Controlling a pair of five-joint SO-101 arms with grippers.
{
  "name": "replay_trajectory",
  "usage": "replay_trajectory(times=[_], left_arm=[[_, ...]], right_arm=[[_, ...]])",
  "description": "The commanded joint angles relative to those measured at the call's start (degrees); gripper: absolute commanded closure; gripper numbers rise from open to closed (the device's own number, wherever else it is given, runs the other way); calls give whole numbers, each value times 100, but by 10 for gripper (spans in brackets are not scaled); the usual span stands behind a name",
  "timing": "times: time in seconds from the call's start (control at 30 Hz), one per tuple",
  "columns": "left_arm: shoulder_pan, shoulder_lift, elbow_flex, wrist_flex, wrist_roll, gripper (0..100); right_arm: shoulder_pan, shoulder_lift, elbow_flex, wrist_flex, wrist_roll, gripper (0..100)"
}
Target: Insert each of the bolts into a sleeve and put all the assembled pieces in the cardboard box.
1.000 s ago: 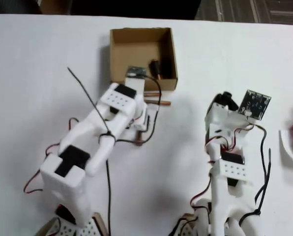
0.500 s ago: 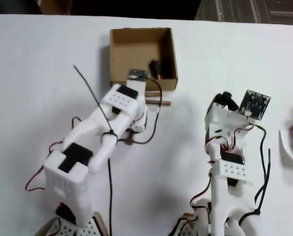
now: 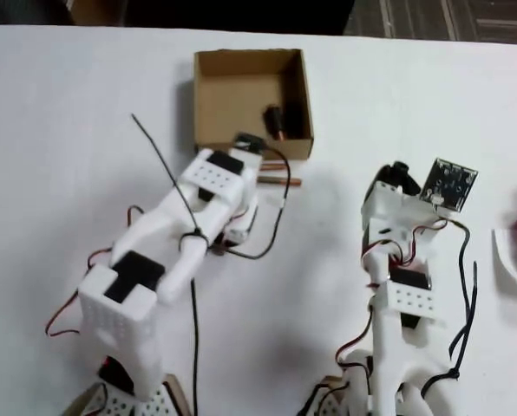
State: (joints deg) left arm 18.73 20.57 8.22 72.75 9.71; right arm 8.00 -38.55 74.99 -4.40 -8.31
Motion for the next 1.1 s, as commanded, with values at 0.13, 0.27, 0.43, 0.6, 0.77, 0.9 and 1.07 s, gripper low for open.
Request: replay_trajectory(times=[0.13,0.27,0.43,0.6,0.77,0.9,1.07], left_arm=[[-668,-44,-163,79,-1073,976],[-1143,-88,-163,167,-3437,976],[-1424,-97,-171,774,-6101,976],[-1424,-97,-171,853,-6910,976],[-1433,-97,-127,853,-7640,976],[-1538,-53,-119,809,-8229,976],[-1556,-44,-119,809,-7771,974]], right_arm=[[48,-242,-26,-136,-35,978],[48,-242,-26,-136,-35,978],[31,-242,-26,-136,-35,978],[22,-242,-26,-136,-35,978],[22,-242,-26,-127,-35,978],[22,-242,-18,-119,-35,978],[22,-242,-18,-110,-35,978]])
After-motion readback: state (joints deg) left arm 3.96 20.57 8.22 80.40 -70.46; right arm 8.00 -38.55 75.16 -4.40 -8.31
